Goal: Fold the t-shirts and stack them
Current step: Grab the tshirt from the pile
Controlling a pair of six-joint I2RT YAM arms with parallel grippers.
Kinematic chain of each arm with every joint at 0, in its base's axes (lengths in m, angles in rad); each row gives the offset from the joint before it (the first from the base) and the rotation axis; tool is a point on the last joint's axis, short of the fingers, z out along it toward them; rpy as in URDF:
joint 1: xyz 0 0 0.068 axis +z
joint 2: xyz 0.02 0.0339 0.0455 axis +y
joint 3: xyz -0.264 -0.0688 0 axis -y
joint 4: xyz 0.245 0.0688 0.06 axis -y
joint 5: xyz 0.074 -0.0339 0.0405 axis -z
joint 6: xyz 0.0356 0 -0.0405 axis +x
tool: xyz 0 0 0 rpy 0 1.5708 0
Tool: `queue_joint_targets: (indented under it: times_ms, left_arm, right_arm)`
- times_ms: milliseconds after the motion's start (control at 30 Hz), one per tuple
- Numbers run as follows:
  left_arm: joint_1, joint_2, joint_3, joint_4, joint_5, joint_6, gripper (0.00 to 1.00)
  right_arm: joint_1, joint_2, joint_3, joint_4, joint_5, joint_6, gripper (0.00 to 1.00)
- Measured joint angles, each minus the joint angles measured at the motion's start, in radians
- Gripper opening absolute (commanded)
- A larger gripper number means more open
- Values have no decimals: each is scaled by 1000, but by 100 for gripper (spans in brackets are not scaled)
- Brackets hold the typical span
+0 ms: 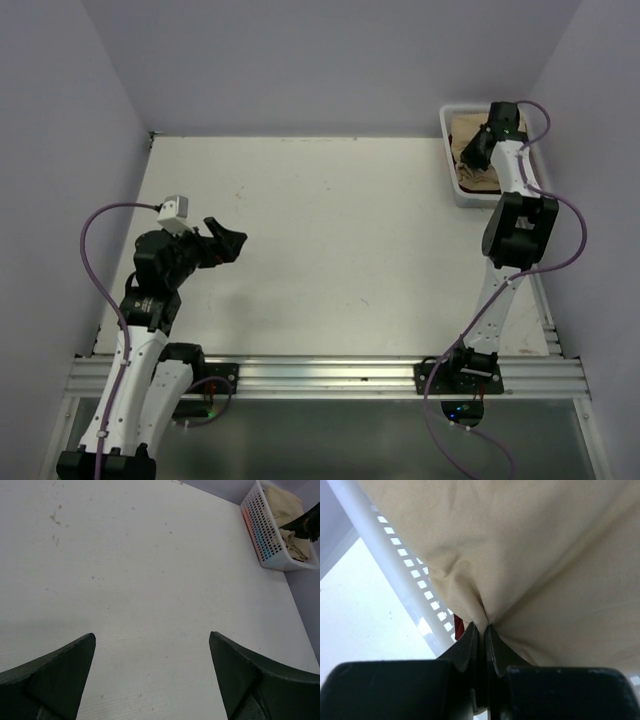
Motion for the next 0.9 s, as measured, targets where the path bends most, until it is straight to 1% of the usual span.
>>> queue_joint_targets:
  times_ms: [67, 133, 333, 433, 533, 633, 733, 833, 900]
  left_arm:
    - [0, -3, -7, 0, 4, 0, 100]
    - [0, -5, -12, -1, 9, 0, 100]
    - [0, -21, -13, 2, 33, 0, 100]
    - [0, -27, -21, 13, 47, -1, 100]
    - [0, -29, -40, 23, 64, -3, 100]
    - [0, -31, -51, 27, 75, -9, 100]
    - [0, -37, -62, 29, 84, -17, 100]
    - [0, -47, -67, 32, 87, -19, 100]
    - [0, -56, -70, 32, 87, -22, 100]
  right_arm:
    - [0, -42, -47, 27, 0, 0, 0]
    - [0, -112, -133, 69, -2, 3, 0]
    - [4, -473, -510, 312, -3, 38, 0]
    - [4, -621, -605, 405, -31, 56, 0]
    - [5, -732, -670, 502, -106, 84, 0]
    - [11, -777, -708, 578, -219, 111, 0]
    - [35, -778, -735, 620, -359, 130, 0]
    - [98, -778, -761, 629, -481, 132, 0]
    - [164, -778, -774, 640, -565, 133, 0]
